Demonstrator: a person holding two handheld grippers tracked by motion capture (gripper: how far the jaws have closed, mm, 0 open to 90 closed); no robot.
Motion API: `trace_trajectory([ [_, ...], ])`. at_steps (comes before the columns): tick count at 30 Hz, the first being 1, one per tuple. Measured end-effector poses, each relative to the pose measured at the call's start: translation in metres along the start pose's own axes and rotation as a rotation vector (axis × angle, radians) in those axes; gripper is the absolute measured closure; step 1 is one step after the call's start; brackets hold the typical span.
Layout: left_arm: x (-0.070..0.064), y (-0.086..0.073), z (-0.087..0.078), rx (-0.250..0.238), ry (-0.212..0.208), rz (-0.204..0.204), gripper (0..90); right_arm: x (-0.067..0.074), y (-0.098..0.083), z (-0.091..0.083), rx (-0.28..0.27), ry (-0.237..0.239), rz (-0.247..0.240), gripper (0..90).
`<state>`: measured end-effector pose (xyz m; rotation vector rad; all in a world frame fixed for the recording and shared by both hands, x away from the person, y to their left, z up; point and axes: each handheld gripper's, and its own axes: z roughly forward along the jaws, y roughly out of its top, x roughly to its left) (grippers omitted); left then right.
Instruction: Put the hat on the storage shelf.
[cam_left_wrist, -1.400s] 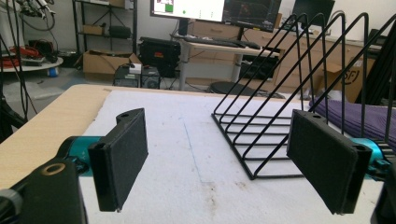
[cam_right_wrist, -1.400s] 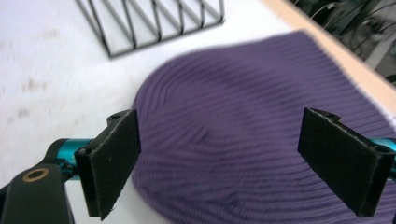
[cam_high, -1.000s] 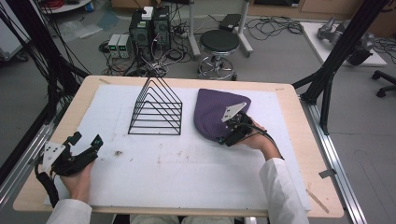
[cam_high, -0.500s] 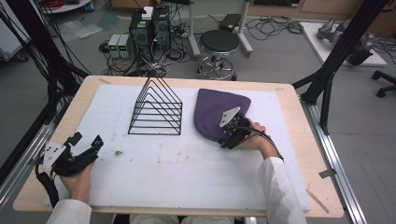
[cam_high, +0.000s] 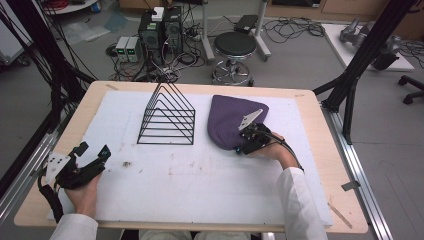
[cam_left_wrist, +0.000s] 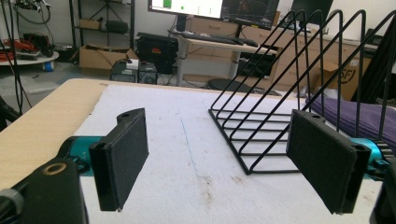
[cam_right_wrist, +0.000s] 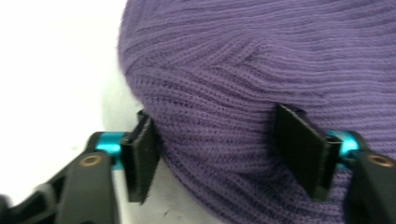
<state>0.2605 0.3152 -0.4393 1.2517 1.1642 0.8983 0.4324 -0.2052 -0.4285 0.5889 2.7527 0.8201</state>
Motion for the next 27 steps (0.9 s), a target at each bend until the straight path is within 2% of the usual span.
trace_trajectory([
  [3, 0.0, 0.0, 0.0, -0.001, -0.001, -0.002, 21.1, -0.002, 0.001, 0.0, -0.004, -0.027, 0.023, 51.2],
  [5, 0.0, 0.0, -0.001, -0.001, 0.0, -0.002, 21.1, -0.001, 0.003, -0.001, 0.014, -0.055, 0.045, 61.1],
  [6, 0.0, 0.0, -0.001, -0.001, 0.0, -0.002, 21.1, -0.001, 0.003, -0.001, 0.014, -0.055, 0.045, 61.1],
  [7, 0.001, 0.0, -0.001, -0.002, 0.0, -0.004, 21.2, -0.001, 0.005, 0.0, 0.02, -0.082, 0.068, 67.2],
  [8, 0.001, 0.0, 0.0, -0.002, 0.0, -0.006, 21.2, -0.001, 0.005, 0.0, 0.022, -0.087, 0.08, 68.7],
  [11, 0.001, 0.0, -0.001, -0.002, -0.001, -0.005, 21.2, -0.001, 0.006, 0.0, 0.025, -0.103, 0.124, 71.3],
  [16, 0.001, 0.0, 0.0, -0.003, 0.0, -0.008, 21.2, 0.002, 0.007, -0.001, 0.028, -0.13, 0.141, 74.6],
  [18, 0.001, 0.0, 0.0, -0.003, 0.001, -0.009, 21.2, 0.002, 0.007, -0.003, 0.023, -0.133, 0.163, 75.2],
  [21, 0.001, 0.0, 0.0, -0.003, 0.0, -0.01, 21.2, 0.003, 0.008, -0.006, 0.009, -0.15, 0.158, 75.5],
  [25, 0.001, 0.0, 0.0, -0.003, 0.0, -0.01, 21.3, 0.003, 0.011, -0.015, -0.053, -0.186, 0.175, 75.5],
  [27, 0.001, 0.0, 0.0, -0.003, 0.0, -0.01, 21.2, 0.003, 0.012, -0.021, -0.086, -0.207, 0.205, 75.4],
])
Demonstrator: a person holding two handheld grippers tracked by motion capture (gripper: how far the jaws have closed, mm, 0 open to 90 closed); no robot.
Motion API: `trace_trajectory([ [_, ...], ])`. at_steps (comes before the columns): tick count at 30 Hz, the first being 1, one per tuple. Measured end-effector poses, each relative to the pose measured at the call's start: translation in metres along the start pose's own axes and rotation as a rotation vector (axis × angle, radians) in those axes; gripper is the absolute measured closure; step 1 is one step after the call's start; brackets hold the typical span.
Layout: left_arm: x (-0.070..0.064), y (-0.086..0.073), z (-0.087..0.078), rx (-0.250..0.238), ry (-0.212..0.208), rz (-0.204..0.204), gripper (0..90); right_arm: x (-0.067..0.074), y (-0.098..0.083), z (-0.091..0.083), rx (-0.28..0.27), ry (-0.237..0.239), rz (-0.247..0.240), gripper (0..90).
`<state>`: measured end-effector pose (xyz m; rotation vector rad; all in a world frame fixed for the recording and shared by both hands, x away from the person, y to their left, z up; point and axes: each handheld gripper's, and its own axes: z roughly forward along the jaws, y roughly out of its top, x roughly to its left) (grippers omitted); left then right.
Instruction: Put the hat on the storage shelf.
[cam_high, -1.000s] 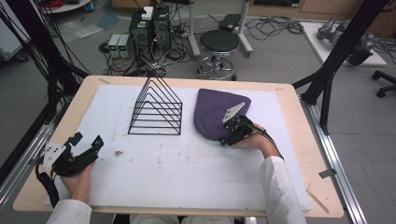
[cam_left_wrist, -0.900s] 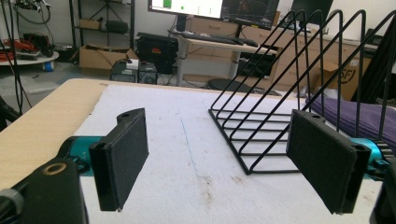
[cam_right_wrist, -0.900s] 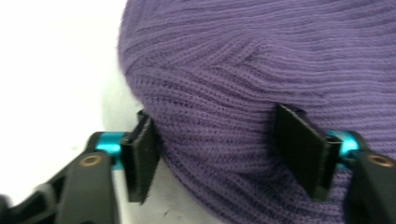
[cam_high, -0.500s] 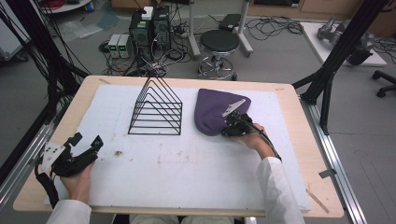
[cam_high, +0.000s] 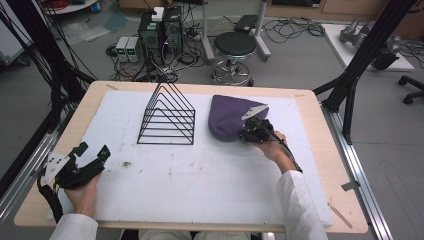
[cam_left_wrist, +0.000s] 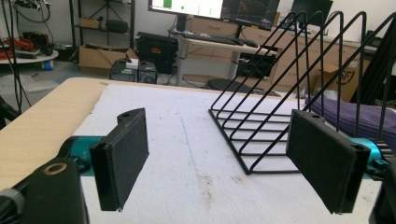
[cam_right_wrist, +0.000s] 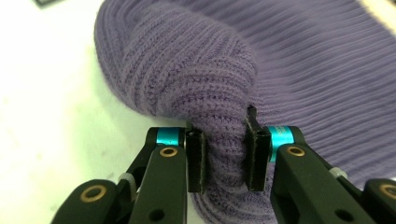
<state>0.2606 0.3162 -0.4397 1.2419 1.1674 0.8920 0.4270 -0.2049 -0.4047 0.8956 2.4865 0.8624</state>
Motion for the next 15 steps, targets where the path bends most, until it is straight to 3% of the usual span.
trace_trajectory([
  [6, 0.0, 0.0, 0.0, 0.002, -0.002, 0.003, 21.2, -0.004, 0.006, -0.017, -0.124, -0.058, 0.067, 75.4],
  [7, 0.0, 0.0, 0.0, 0.002, -0.002, 0.003, 21.2, -0.004, 0.006, -0.017, -0.124, -0.058, 0.067, 75.4],
  [8, 0.0, 0.0, 0.0, 0.003, -0.002, 0.005, 21.2, -0.004, 0.008, -0.022, -0.168, -0.1, 0.086, 75.4],
  [15, -0.001, 0.0, 0.0, 0.003, -0.003, 0.005, 21.2, 0.001, 0.018, -0.034, -0.324, -0.284, 0.104, 75.3],
])
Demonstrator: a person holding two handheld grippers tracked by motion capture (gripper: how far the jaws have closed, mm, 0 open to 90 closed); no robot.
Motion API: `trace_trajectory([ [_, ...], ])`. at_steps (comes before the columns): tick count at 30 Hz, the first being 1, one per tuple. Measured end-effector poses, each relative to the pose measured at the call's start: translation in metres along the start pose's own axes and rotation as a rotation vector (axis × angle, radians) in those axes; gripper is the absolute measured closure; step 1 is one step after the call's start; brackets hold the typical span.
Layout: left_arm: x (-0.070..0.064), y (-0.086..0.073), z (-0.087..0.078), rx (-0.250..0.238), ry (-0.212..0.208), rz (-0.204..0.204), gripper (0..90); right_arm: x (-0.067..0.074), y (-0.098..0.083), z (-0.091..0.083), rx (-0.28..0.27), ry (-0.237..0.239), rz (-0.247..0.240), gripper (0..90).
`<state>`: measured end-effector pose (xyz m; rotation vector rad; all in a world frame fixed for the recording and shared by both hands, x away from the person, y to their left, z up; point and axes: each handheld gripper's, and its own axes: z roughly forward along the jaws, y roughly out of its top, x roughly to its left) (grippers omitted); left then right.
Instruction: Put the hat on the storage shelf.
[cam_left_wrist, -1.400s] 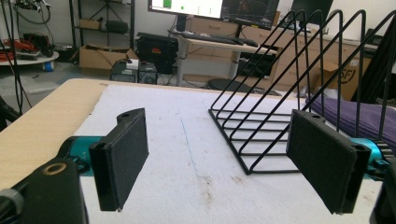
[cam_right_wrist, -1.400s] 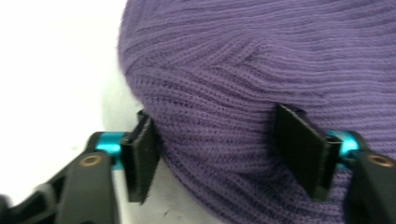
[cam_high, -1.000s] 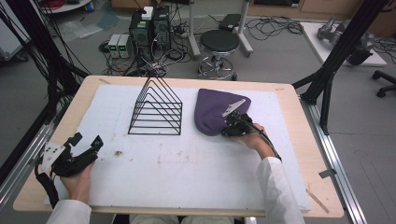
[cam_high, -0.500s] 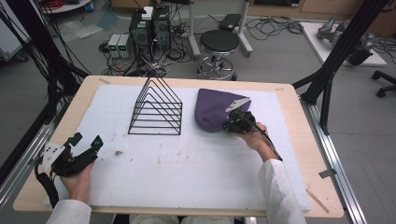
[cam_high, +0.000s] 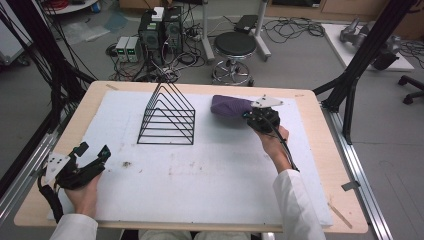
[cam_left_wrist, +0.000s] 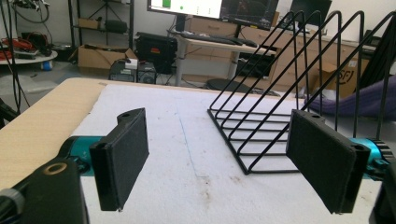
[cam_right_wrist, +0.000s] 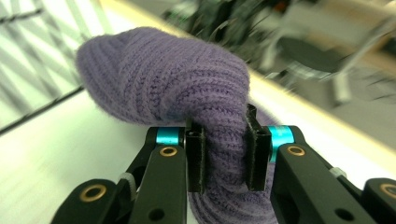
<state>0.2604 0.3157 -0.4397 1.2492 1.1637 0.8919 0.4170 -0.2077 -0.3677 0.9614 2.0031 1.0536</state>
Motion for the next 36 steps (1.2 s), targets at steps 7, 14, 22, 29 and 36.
trace_trajectory([
  [7, 0.001, 0.0, 0.0, -0.002, -0.001, -0.008, 21.2, 0.004, 0.012, -0.014, -0.189, -0.156, -0.014, 75.1],
  [14, 0.0, 0.0, 0.0, -0.004, -0.001, -0.008, 21.2, 0.011, 0.024, -0.04, -0.347, -0.233, -0.042, 74.9],
  [22, -0.001, 0.0, 0.0, -0.009, -0.011, -0.008, 21.2, 0.022, 0.042, -0.08, -0.515, -0.229, 0.009, 74.5],
  [29, -0.001, 0.001, -0.001, -0.018, -0.012, -0.006, 21.2, 0.028, 0.064, -0.11, -0.616, -0.189, 0.122, 73.6],
  [36, -0.003, 0.002, -0.002, -0.029, -0.026, 0.012, 21.0, 0.039, 0.075, -0.126, -0.685, -0.189, 0.123, 73.0],
])
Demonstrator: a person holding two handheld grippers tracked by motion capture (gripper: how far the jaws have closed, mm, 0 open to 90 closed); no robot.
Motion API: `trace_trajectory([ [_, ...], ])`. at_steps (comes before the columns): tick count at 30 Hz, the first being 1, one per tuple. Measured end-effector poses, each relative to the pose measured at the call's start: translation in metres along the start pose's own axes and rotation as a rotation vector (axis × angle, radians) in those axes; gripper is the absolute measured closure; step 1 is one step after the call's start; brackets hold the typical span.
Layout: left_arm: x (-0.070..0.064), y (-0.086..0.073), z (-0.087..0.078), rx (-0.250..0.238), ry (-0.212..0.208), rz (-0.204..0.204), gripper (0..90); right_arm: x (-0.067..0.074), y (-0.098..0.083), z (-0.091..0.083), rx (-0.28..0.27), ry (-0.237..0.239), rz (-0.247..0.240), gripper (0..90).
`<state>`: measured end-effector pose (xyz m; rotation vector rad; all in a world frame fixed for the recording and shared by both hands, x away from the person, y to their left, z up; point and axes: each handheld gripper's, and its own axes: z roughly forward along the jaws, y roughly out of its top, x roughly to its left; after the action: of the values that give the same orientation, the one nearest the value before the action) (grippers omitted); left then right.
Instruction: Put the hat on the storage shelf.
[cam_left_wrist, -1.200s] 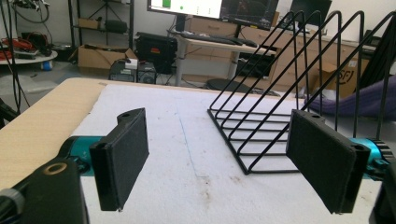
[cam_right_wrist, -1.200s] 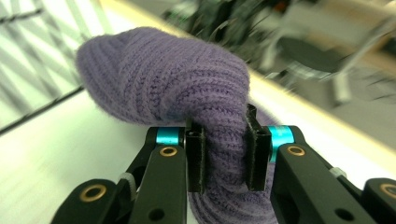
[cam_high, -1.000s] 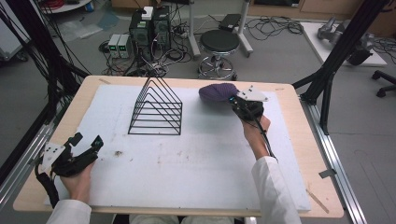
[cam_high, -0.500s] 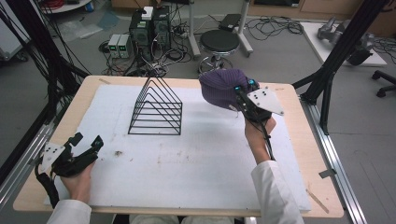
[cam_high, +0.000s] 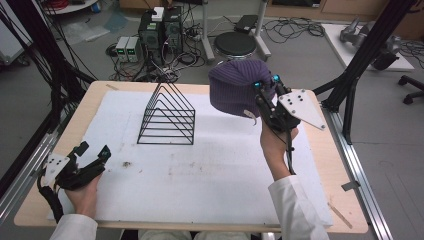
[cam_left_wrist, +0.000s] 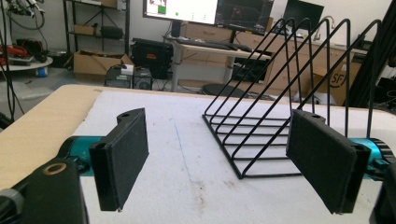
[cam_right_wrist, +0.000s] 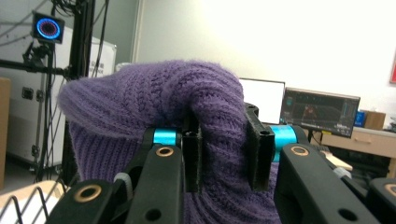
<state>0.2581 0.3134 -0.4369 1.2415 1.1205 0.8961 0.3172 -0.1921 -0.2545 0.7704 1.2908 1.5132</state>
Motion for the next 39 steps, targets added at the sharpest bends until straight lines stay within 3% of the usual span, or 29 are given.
trace_trajectory([
  [8, -0.007, 0.009, 0.003, -0.022, -0.032, 0.012, 20.5, 0.013, 0.01, -0.001, -0.017, 0.03, 0.003, 72.5],
  [13, -0.016, 0.017, 0.005, -0.031, -0.078, 0.027, 19.7, 0.024, 0.016, -0.001, -0.03, 0.052, 0.006, 72.1],
  [23, -0.029, 0.035, 0.01, -0.072, -0.156, 0.023, 17.2, 0.055, 0.026, -0.002, -0.063, 0.121, 0.009, 71.8],
  [27, -0.037, 0.041, 0.012, -0.09, -0.19, 0.017, 17.1, 0.073, 0.025, -0.002, -0.069, 0.167, 0.027, 71.7],
  [30, -0.046, 0.045, 0.017, -0.099, -0.241, 0.011, 17.1, 0.083, 0.024, -0.001, -0.069, 0.2, 0.041, 71.7],
  [31, -0.054, 0.048, 0.021, -0.093, -0.282, 0.024, 17.1, 0.087, 0.023, -0.001, -0.067, 0.209, 0.043, 71.6],
  [35, -0.072, 0.05, 0.026, -0.089, -0.364, 0.038, 17.2, 0.098, 0.017, 0.001, -0.058, 0.24, 0.051, 71.5],
  [39, -0.085, 0.052, 0.028, -0.093, -0.401, 0.054, 17.4, 0.104, 0.013, 0.001, -0.043, 0.267, 0.066, 71.1],
])
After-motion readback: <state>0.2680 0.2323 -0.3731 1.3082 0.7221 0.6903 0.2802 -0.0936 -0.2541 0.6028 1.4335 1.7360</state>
